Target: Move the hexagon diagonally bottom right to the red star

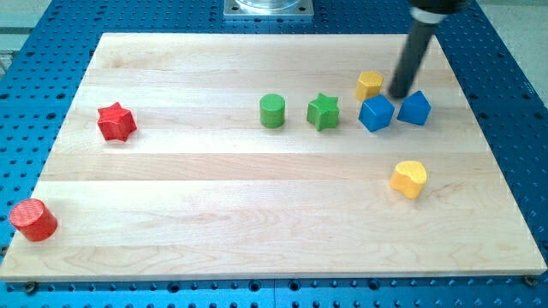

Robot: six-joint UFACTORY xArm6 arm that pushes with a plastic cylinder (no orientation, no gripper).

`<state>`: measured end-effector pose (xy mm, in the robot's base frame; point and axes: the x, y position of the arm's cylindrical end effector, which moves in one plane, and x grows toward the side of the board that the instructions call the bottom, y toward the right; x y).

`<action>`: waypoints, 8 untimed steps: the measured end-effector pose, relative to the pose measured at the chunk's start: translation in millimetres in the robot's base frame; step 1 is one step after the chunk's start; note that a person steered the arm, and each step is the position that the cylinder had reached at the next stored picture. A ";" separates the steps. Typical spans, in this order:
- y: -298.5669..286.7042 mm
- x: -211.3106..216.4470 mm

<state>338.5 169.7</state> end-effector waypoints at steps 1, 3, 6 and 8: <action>-84.1 0.0; -152.3 -23.7; -310.8 43.7; -328.5 87.7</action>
